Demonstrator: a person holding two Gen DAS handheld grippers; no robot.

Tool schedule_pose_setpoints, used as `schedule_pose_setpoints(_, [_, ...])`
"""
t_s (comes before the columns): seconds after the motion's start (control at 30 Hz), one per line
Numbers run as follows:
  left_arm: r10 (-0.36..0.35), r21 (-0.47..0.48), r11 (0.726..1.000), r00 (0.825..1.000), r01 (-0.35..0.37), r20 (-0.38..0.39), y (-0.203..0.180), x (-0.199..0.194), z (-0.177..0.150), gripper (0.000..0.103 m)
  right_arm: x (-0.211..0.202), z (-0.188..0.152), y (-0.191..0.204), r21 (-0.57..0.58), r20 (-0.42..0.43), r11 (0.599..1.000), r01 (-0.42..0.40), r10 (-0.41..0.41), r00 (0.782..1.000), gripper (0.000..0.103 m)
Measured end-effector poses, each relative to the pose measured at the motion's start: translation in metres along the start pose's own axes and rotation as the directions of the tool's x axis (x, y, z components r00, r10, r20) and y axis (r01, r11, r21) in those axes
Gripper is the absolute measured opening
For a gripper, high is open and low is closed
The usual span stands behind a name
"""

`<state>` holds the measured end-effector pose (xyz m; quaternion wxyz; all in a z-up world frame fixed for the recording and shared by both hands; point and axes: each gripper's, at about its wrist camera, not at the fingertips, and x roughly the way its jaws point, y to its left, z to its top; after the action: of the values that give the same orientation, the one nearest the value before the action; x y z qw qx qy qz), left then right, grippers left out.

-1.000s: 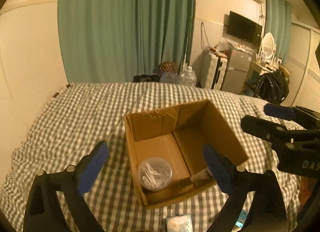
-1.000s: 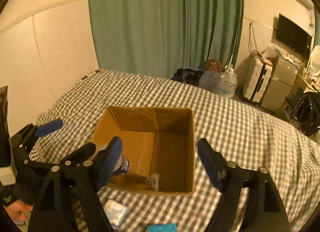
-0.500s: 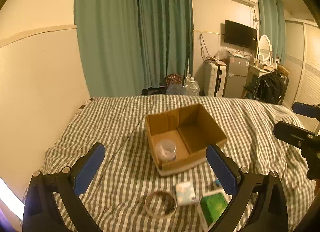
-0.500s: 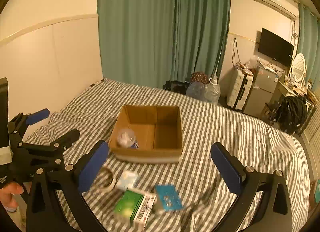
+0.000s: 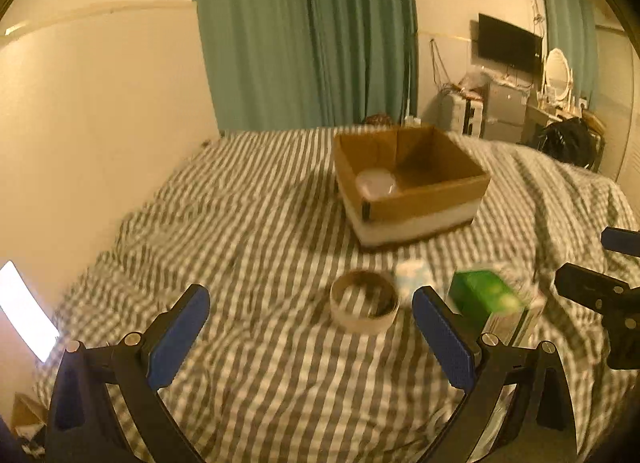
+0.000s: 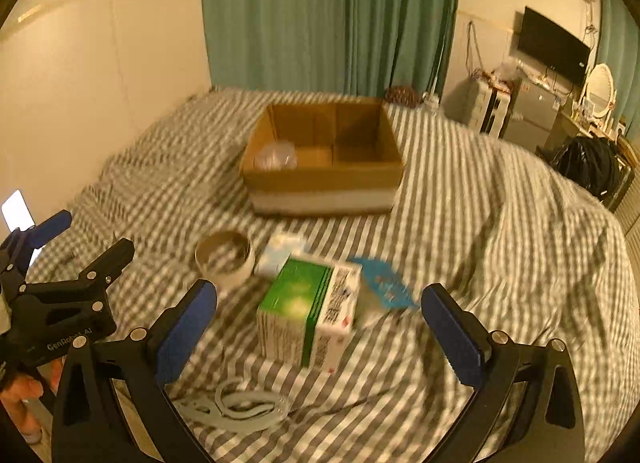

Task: Organize objects
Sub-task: 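Open both grippers and withdraw them from the box toward the items, then grasp the green medicine box with the right gripper while the left gripper grasps the tape roll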

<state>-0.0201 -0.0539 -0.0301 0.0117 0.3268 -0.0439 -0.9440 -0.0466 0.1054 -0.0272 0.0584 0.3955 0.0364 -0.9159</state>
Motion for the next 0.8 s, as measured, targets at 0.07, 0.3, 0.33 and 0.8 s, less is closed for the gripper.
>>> schedule_pose_setpoints(0.07, [-0.003, -0.009, 1.0, 1.0, 0.002, -0.028, 0.003, 0.009, -0.015, 0.103, 0.015, -0.01, 0.005, -0.004, -0.028, 1.0, 0.009, -0.009, 1.0, 0.103])
schedule_pose_setpoints(0.3, [-0.036, -0.024, 0.999, 0.996, 0.034, -0.082, 0.005, 0.038, -0.042, 0.103, 0.054, -0.025, 0.017, 0.0, -0.086, 0.999, 0.032, -0.032, 0.996, 0.103])
schedule_pose_setpoints(0.33, [-0.039, -0.023, 0.999, 0.995, 0.037, -0.086, 0.005, 0.041, -0.042, 0.103, 0.059, -0.027, 0.017, -0.001, -0.092, 0.999, 0.038, -0.038, 0.995, 0.103])
schedule_pose_setpoints(0.8, [-0.124, -0.004, 0.992, 0.977, 0.125, -0.171, -0.022, 0.108, -0.048, 0.103, 0.108, -0.032, -0.008, 0.06, -0.127, 0.998, 0.037, -0.029, 0.991, 0.099])
